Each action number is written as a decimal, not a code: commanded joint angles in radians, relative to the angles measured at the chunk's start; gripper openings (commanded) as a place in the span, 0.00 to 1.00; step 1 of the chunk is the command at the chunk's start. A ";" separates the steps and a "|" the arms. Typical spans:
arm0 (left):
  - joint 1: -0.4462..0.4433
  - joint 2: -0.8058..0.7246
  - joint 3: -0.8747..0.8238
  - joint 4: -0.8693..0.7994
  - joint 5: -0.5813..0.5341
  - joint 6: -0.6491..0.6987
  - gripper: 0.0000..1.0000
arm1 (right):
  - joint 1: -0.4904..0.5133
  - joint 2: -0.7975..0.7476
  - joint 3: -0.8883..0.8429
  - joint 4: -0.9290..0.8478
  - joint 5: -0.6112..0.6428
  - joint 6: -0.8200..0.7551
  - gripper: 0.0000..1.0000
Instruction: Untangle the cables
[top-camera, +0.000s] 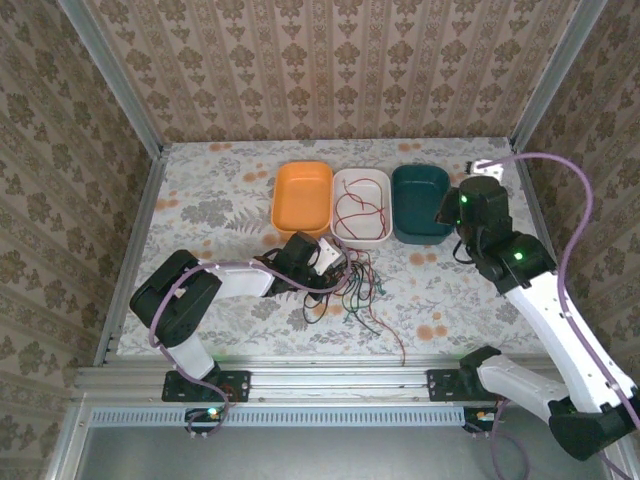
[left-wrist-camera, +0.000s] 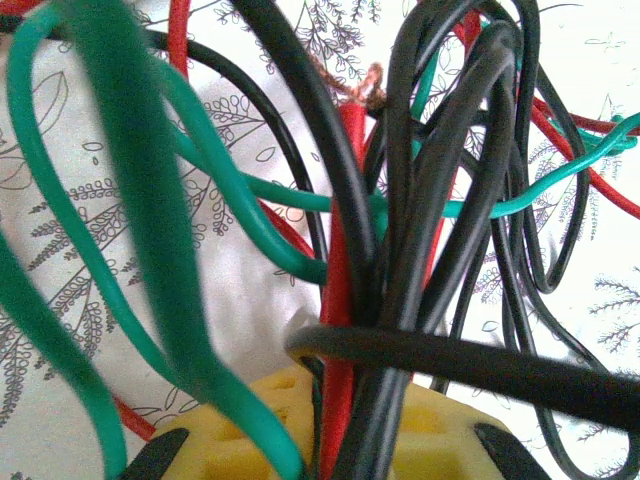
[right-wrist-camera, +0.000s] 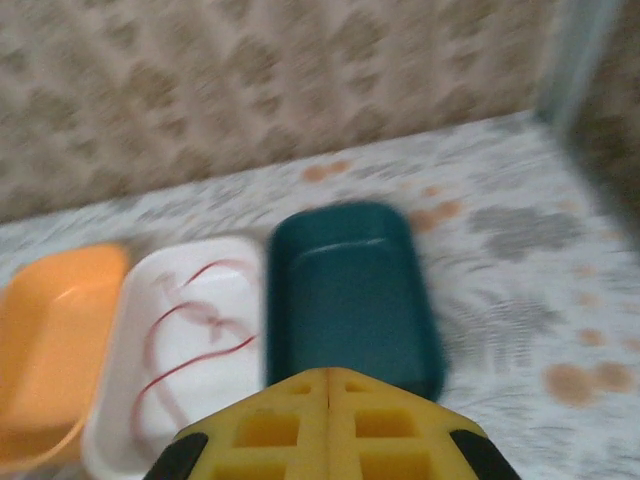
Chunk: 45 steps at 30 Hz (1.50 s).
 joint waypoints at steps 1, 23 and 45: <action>-0.009 0.001 -0.018 -0.053 -0.028 0.018 0.02 | 0.019 0.150 -0.077 0.022 -0.493 -0.003 0.18; -0.026 0.000 0.019 -0.091 -0.061 0.040 0.05 | 0.031 0.630 -0.018 -0.018 -0.798 -0.083 0.00; -0.025 0.035 -0.020 -0.053 -0.059 0.014 0.27 | 0.018 -0.040 0.009 0.346 0.088 -0.008 0.00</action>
